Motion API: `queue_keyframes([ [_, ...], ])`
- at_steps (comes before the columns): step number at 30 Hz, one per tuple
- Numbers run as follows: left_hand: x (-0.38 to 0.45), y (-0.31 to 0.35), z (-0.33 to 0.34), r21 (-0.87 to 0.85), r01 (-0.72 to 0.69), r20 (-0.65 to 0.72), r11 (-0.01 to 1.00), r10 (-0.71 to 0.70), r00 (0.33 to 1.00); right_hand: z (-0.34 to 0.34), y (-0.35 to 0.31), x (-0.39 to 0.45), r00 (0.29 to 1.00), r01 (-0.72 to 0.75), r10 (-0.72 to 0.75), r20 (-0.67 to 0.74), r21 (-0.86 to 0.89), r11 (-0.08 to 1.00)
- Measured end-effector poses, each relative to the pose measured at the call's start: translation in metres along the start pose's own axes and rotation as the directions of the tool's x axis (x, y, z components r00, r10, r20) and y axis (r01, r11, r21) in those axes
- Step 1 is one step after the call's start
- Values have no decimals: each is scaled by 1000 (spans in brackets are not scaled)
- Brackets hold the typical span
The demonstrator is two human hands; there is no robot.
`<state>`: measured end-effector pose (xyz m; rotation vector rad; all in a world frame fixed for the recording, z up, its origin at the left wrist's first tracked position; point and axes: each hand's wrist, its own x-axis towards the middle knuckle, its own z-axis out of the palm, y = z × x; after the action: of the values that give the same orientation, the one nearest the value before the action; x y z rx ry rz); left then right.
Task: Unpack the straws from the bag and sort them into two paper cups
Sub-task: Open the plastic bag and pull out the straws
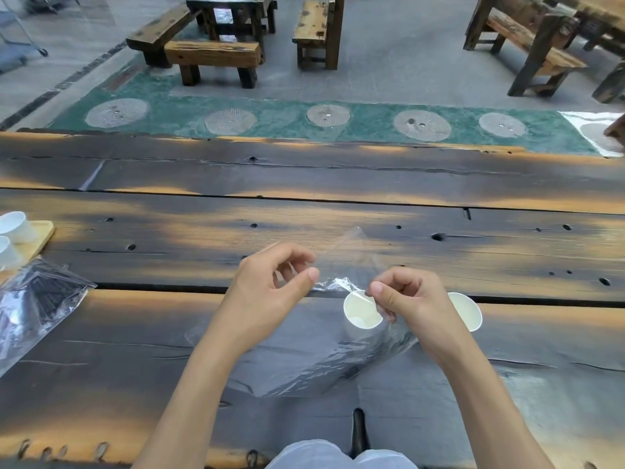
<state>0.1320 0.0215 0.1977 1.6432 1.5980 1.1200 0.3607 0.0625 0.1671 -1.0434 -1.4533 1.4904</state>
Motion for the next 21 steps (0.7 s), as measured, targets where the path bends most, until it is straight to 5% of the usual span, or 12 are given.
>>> queue_keyframes([
  [9,20,3,2,14,24,36,1000,-25,999,0,-5,-3,1000,8,-8,-6,16,1000],
  [13,17,-4,-11,-6,18,-218,1000,-19,976,-3,-5,-1,994,24,-18,-108,61,998],
  [15,14,-12,-19,60,19,-446,998,10,895,-6,-7,0,987,34,-18,-159,98,995],
  [18,6,-22,-19,-54,21,-774,998,-55,631,-3,-16,6,977,44,6,-214,228,973],
  [21,-3,-38,-1,-203,30,-851,979,-191,490,4,-30,14,972,45,65,-226,451,891],
])
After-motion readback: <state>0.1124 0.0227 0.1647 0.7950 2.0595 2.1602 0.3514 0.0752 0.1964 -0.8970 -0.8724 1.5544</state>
